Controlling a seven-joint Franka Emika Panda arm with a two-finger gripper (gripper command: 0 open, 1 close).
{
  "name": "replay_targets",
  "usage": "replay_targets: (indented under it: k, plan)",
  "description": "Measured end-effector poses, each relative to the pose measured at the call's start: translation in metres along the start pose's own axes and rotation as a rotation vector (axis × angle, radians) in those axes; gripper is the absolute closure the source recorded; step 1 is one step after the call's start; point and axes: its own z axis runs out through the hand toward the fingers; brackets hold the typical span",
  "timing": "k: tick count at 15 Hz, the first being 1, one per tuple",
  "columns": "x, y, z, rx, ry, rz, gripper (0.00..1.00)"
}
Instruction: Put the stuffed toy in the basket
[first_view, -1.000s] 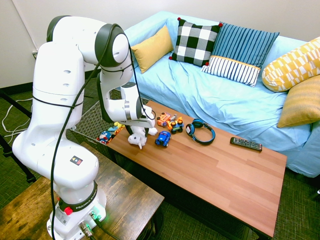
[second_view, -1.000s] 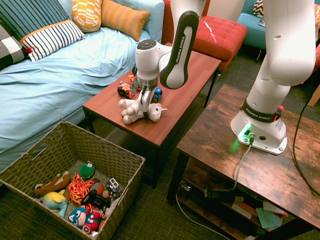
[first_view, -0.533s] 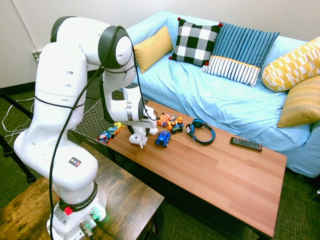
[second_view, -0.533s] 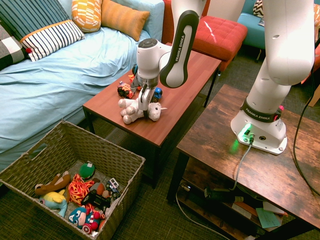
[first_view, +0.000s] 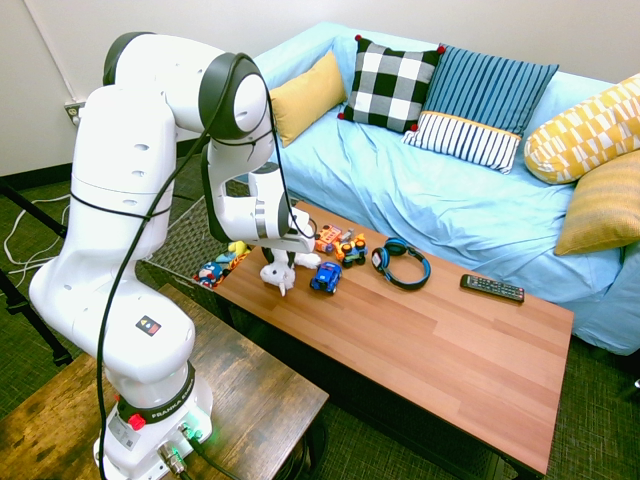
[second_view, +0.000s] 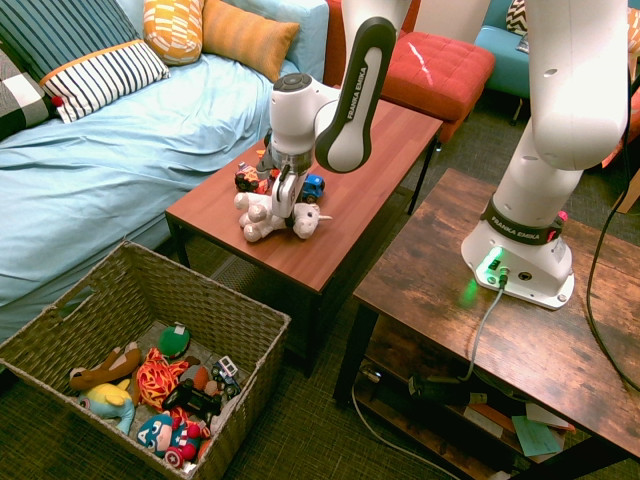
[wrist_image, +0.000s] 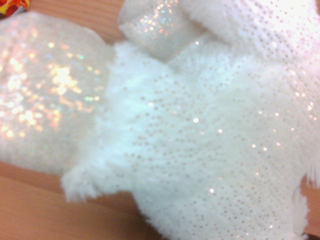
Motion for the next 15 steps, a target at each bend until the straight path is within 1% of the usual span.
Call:
replay_targets:
  k: [5, 7, 11, 15]
  plan:
    - [0.000, -0.010, -0.010, -0.002, 0.002, -0.010, 1.00]
    - [-0.001, -0.021, -0.014, 0.009, 0.001, -0.012, 1.00]
    - [-0.006, -0.057, -0.036, 0.032, 0.007, -0.024, 1.00]
    - [-0.040, -0.116, -0.051, 0.011, 0.017, -0.106, 1.00]
